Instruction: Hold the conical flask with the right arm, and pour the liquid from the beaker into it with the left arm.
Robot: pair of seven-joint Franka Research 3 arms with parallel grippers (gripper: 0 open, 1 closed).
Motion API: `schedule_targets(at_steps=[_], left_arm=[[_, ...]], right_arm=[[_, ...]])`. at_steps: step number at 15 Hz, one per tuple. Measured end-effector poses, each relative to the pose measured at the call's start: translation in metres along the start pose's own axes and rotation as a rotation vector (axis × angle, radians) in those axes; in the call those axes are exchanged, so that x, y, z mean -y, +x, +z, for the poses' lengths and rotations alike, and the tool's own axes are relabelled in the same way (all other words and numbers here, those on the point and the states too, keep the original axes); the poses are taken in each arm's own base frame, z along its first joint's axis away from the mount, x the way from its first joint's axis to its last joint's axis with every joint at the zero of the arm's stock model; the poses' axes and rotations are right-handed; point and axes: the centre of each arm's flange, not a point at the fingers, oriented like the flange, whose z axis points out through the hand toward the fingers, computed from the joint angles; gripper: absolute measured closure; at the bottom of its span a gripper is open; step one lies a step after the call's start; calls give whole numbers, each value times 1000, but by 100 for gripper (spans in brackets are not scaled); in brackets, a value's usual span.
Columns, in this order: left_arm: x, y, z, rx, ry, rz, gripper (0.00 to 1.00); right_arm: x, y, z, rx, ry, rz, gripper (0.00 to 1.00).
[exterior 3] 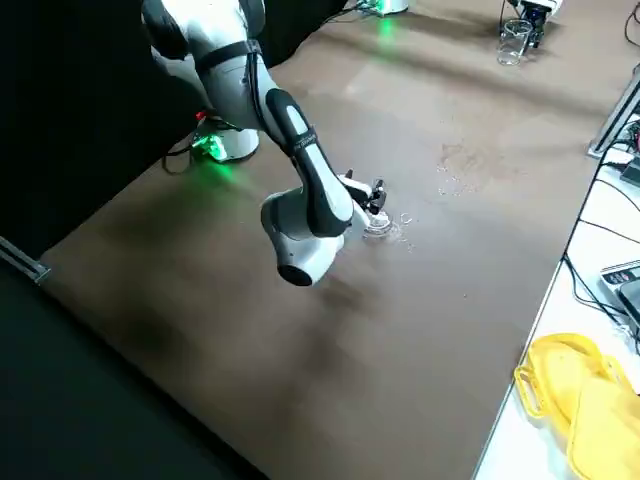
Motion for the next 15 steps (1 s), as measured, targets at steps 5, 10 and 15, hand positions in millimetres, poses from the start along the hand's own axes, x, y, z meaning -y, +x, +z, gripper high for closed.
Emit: schedule_targets(at_steps=[5, 10, 15], left_arm=[[8, 6, 24, -33, 18, 4, 0], [7, 4, 28, -27, 16, 4, 0], [5, -3, 33, -29, 19, 32, 1]], right_arm=[[0, -3, 4, -44, -13, 38, 19], [-4, 4, 6, -106, -29, 91, 19], [-10, -5, 11, -132, -73, 88, 19]])
